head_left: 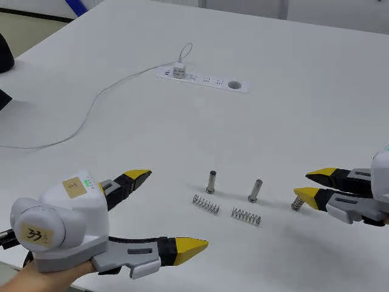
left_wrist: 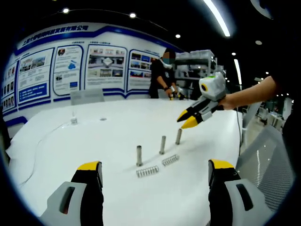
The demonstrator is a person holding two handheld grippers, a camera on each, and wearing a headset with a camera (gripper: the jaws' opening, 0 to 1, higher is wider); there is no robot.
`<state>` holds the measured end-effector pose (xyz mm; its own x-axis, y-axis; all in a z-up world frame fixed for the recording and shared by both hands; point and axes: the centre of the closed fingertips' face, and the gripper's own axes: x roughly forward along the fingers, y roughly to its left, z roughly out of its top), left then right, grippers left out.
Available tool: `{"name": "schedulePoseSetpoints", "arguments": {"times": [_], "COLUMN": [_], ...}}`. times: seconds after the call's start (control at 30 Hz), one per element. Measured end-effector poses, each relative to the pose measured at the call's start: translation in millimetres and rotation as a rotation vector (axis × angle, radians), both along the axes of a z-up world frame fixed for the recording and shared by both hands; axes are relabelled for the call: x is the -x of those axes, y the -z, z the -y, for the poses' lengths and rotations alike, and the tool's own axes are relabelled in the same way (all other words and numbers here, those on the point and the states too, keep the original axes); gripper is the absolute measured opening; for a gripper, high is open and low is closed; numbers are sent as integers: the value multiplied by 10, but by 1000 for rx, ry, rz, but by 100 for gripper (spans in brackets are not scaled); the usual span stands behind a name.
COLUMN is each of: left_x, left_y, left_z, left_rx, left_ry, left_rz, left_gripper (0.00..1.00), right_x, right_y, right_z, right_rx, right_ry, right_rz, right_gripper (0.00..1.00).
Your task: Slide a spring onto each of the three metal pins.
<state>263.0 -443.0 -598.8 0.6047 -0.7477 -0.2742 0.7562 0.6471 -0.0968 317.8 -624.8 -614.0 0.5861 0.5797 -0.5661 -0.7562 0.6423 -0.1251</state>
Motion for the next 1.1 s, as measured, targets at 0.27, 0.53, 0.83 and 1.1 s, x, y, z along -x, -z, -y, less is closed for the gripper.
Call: {"name": "schedulePoseSetpoints", "arguments": {"times": [0.27, 0.53, 0.83, 1.1], "left_x": [-1, -31, -64, -77], "left_y": [21, 41, 52, 90], "left_z": [2, -36, -90, -121], "left_rx": [-12, -7, -7, -18], "left_ry": [0, -16, -49, -61], "left_rz": [-3, -13, -22, -34], "left_gripper": [94, 94, 94, 93], "right_x": [165, 223, 199, 208], "right_y": [265, 578, 769, 865], "right_z": [-300, -547, -631, -602], "right_rx": [16, 28, 30, 33], "right_ry": [-93, -146, -174, -175], "right_rz": [-56, -132, -168, -188], "right_gripper": [22, 21, 20, 17]}}
